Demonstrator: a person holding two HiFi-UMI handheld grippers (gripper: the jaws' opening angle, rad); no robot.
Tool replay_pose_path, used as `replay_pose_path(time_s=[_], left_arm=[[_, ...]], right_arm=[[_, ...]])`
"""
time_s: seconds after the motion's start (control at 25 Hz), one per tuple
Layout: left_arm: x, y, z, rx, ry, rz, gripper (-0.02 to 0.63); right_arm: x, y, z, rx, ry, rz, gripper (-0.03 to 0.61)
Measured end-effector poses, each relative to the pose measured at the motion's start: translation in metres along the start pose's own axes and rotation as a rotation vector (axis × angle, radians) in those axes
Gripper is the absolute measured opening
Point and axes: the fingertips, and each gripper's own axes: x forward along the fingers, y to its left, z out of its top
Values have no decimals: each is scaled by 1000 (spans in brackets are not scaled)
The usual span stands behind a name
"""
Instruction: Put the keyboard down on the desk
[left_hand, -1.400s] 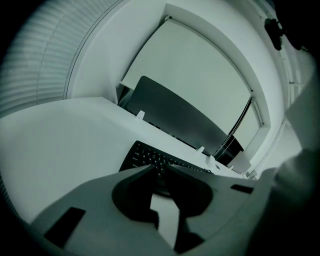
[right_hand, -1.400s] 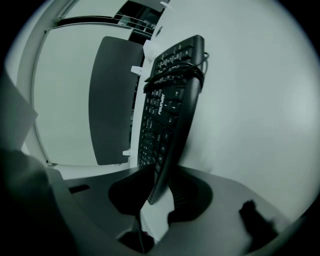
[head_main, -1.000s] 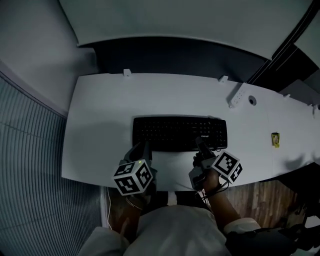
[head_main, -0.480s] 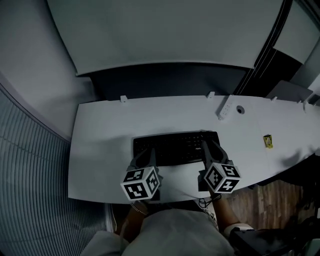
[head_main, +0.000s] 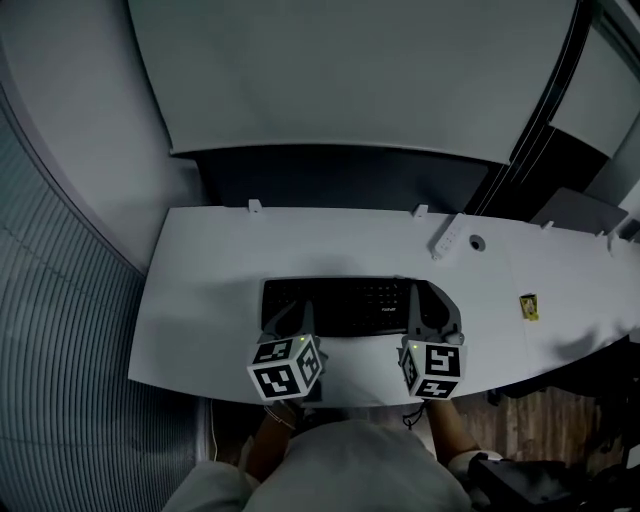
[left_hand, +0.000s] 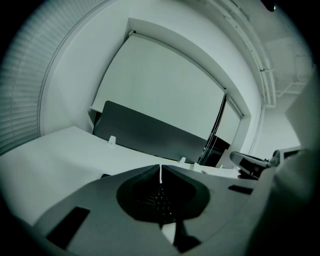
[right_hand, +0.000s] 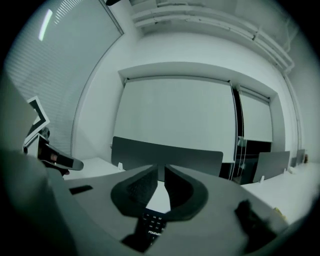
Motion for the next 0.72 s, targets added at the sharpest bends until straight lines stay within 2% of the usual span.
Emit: replay_pose_path(time_s=[0.4,0.72], left_arm=[[-32,-49,-30,33,-35,73,21],[-64,-59,-49,43,-44,158,21]], right_arm=[[-40,-44,-28,44,14,41,40],[-72,-57,-47,88,42,71,40]])
